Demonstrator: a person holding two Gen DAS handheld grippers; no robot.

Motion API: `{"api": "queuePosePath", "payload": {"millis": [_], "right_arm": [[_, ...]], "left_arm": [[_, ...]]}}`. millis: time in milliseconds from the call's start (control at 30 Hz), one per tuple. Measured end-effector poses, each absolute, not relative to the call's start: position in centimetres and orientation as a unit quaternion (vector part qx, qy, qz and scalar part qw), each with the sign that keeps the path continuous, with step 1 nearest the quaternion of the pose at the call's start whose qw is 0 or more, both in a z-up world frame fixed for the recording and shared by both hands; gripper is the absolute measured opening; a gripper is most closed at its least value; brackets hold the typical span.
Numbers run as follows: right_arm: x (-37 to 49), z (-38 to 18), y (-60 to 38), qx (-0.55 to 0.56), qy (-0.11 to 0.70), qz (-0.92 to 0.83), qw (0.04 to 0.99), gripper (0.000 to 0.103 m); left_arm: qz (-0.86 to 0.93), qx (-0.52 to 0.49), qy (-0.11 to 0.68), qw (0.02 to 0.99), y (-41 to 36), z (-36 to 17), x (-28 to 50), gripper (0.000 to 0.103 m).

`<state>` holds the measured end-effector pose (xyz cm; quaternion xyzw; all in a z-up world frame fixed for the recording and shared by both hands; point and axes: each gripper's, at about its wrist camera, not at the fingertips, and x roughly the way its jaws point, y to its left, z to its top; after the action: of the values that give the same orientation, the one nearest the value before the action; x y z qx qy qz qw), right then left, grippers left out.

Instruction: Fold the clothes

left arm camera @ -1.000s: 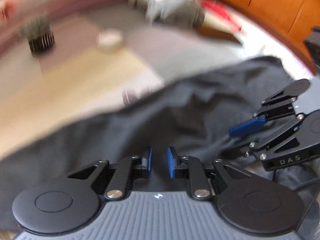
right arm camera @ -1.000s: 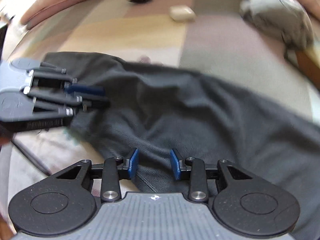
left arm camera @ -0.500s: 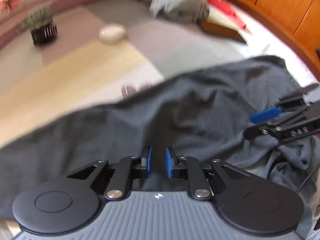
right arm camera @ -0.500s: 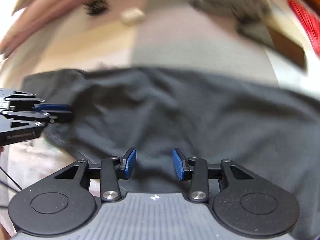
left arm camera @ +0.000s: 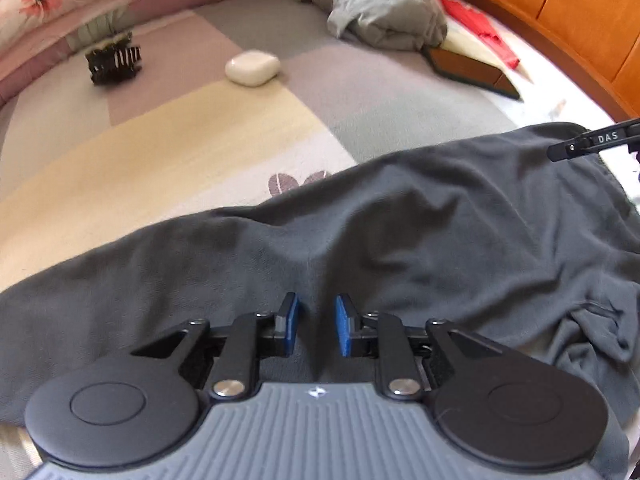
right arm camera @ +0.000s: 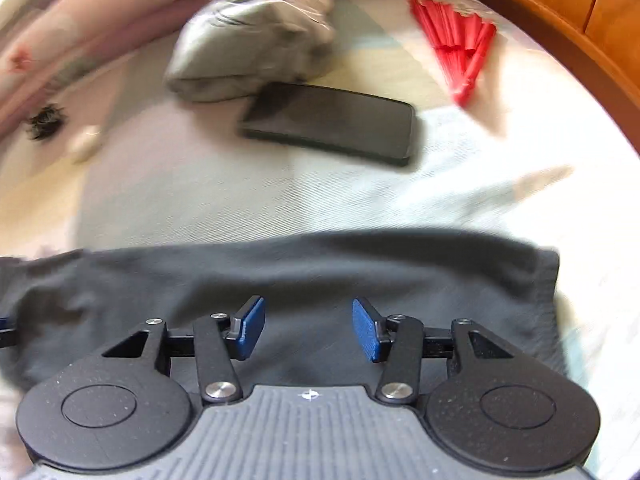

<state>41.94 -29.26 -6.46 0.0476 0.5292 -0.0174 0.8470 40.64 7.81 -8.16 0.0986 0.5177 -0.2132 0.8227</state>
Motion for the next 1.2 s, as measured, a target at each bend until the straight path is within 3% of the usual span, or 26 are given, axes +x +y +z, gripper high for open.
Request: {"api": "queuePosePath", "payload": {"millis": [167,333,467,800,867,933,1200], "right_arm": [[44.1,-7.4,-30.7,0.014,0.512,-0.035,0.858,0.069],[42.9,-5.8,-31.3,0.037,0.513,-0.021,0.858,0.069],[39.5,-4.2,-29.8,0.026,0.513,0.020,0.858,0.070],[39.8,-7.0,-23.0,0.012,0.533,0.047,0.845,0.070],[40.4,-7.7,-22.2,0.006,0.534,0.045,0.844,0.085],[40.4,-7.9,-21.9,0.002,0.531,0.046,0.846,0.091],[40.8,-8.5,-21.0,-0.007,0.524,0.057,0.850,0.103]], "left_arm": [[-0.164,0.118,0.506,0.838,7.6,-8.6,41.7,0.027],[-0.158,0.120,0.502,0.842,7.0,-7.1,41.0,0.023],[-0.185,0.129,0.500,0.836,6.5,-7.3,38.9,0.032],[-0.180,0.097,0.530,0.823,8.7,-8.5,37.3,0.033],[-0.178,0.075,0.526,0.828,9.7,-7.7,37.1,0.032],[-0.173,0.057,0.514,0.838,10.8,-7.0,37.1,0.032],[-0.112,0.042,0.509,0.853,13.0,-6.3,36.2,0.037]]}}
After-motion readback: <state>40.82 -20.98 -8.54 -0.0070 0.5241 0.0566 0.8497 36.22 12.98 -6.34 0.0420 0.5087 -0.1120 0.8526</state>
